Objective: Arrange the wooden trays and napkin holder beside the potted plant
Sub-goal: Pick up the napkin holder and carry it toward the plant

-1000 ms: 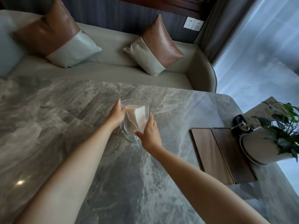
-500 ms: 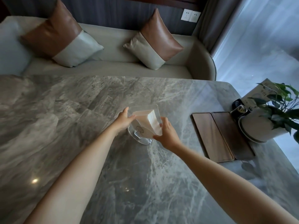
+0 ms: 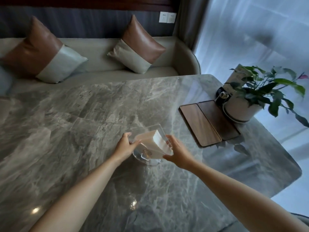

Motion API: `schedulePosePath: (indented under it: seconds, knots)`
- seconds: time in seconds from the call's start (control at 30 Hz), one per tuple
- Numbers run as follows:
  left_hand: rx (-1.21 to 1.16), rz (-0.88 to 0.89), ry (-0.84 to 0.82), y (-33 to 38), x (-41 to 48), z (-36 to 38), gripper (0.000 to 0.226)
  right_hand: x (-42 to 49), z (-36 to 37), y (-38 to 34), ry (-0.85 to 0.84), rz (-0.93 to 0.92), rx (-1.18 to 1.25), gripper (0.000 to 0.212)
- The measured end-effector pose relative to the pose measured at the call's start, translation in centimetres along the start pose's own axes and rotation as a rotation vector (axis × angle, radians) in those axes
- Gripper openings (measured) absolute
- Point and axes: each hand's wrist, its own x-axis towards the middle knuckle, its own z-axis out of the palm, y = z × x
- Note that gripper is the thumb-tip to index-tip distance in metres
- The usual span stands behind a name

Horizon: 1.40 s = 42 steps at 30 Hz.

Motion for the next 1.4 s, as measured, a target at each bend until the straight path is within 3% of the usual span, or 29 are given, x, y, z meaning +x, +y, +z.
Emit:
schedulePosePath:
  seconds: [0.3, 0.63, 1.03, 1.4]
  knots:
    - [0.022, 0.01, -0.042, 2.8, -2.5, 4.3, 0.057, -3.0, -3.6, 4.3, -0.011, -0.001, 0.016, 0.079]
    - [0.069, 0.185, -0.172, 14.3, -2.0, 14.2, 0.06, -7.3, -14.7, 12.7, 0.25, -0.008, 0.053, 0.074]
    - [0.114, 0.38, -0.391, 26.6, -1.7, 32.2, 0.054, -15.1, -25.6, 26.4, 0.49, 0.205, 0.133, 0.079]
    - [0.196, 0.347, -0.639, 30.4, -1.6, 44.9, 0.068, -18.6, -28.0, 36.5, 0.576, 0.393, 0.235, 0.079]
